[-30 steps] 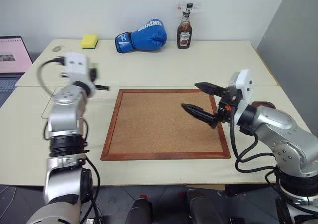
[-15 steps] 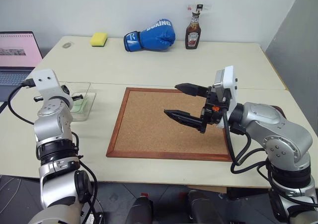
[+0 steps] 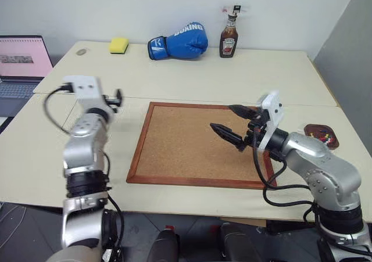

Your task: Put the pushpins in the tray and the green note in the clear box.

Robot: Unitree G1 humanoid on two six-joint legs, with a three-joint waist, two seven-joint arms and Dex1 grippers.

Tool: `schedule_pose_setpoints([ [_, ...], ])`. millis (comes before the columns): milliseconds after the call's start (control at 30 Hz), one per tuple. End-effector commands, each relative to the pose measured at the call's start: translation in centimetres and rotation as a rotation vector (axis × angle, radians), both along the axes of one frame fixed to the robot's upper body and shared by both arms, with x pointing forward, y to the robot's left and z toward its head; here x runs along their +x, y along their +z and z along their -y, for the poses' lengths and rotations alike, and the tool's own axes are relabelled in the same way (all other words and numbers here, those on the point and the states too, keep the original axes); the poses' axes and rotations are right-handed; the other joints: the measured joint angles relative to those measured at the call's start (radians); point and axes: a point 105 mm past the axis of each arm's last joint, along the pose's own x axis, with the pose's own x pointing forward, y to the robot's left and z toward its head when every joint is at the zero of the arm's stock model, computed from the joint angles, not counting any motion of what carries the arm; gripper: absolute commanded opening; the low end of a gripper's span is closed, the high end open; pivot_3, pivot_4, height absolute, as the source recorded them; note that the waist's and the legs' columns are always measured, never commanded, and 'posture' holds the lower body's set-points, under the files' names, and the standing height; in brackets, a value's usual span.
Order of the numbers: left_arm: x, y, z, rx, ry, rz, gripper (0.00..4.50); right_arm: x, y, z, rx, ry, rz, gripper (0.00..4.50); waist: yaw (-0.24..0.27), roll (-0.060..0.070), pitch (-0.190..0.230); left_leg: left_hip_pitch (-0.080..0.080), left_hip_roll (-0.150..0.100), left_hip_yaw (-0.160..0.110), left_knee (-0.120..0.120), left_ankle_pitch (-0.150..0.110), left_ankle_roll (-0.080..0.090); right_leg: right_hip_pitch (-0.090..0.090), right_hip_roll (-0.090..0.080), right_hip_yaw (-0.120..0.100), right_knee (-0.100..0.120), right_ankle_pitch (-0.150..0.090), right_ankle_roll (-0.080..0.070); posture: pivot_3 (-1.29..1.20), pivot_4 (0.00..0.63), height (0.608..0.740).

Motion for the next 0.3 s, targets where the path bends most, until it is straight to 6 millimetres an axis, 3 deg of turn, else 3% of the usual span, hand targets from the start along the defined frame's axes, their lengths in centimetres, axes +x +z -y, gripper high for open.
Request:
schedule_pose_setpoints([
  [33,-2.1,0.9,3.7,0.054,-0.136,0.082,4.32,0.8,-0.2,2.1,0.016,-0.241,0.051,4.50,-0.009,0.000,0.000,0.000,0.000,0.000,0.000,0.000,0.000,0.000,0.001,0.000,0.000,0.000,0.001,0.00,0.150,0.740],
  [200,-4.7,-3.0,6.4,-0.007,-0.186,0.003,4.32,0.1,-3.1,3.1,-0.020,-0.422,0.047,4.50,-0.015,0.000,0.000,0.002,0.002,0.000,-0.002,0.000,0.000,0.000,0.002,0.001,0.001,-0.002,0.001,0.00,0.150,0.740],
  [300,-5.4,-4.0,6.8,-0.037,-0.171,-0.018,4.32,-0.3,-4.1,3.2,-0.054,-0.450,0.058,4.50,-0.016,0.000,0.000,0.002,0.002,0.001,-0.001,0.000,0.000,0.000,0.002,0.001,0.001,-0.001,0.002,0.00,0.150,0.740],
])
